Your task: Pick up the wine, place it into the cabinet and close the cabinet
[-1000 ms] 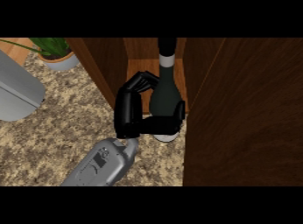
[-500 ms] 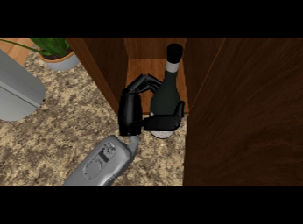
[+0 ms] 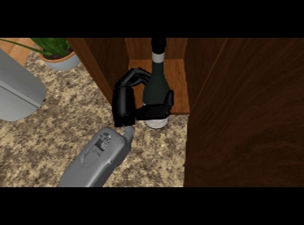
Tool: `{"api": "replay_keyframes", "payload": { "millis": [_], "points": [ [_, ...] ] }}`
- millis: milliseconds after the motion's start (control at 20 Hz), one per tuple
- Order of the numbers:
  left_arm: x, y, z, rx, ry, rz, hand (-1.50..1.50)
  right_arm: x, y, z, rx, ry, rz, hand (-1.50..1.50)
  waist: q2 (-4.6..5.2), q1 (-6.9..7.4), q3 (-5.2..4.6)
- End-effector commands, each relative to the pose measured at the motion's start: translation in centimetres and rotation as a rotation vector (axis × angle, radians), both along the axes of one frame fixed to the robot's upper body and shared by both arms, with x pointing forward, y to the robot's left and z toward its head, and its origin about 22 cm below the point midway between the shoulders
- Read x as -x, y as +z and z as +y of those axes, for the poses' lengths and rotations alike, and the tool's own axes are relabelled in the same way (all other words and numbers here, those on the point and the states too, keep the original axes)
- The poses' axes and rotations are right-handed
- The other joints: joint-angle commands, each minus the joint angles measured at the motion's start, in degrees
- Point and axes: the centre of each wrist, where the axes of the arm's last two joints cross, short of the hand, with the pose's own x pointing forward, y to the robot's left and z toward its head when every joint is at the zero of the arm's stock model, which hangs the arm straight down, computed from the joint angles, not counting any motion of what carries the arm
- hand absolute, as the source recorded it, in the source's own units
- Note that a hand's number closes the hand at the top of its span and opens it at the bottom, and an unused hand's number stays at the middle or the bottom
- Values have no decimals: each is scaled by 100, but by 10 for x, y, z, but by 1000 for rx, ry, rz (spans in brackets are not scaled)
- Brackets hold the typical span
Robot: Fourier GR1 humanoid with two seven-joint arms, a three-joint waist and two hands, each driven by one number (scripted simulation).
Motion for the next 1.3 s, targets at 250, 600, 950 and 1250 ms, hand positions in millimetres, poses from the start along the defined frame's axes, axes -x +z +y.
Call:
{"api": "replay_keyframes", "payload": {
  "millis": [250,600,950,1250],
  "points": [
    [-27,-7,14,4,-22,48,150,18,4,-4,-63,31,-33,-150,3,12,2],
    [-58,4,11,14,-7,96,150,32,14,14,-59,49,-24,-150,8,-37,-3],
    [-75,-2,17,-9,37,102,150,29,9,-3,-41,76,-32,-150,24,-94,0],
    [-95,6,26,-77,71,21,150,15,-3,4,-66,68,-41,-150,45,-100,0]
  ]
}}
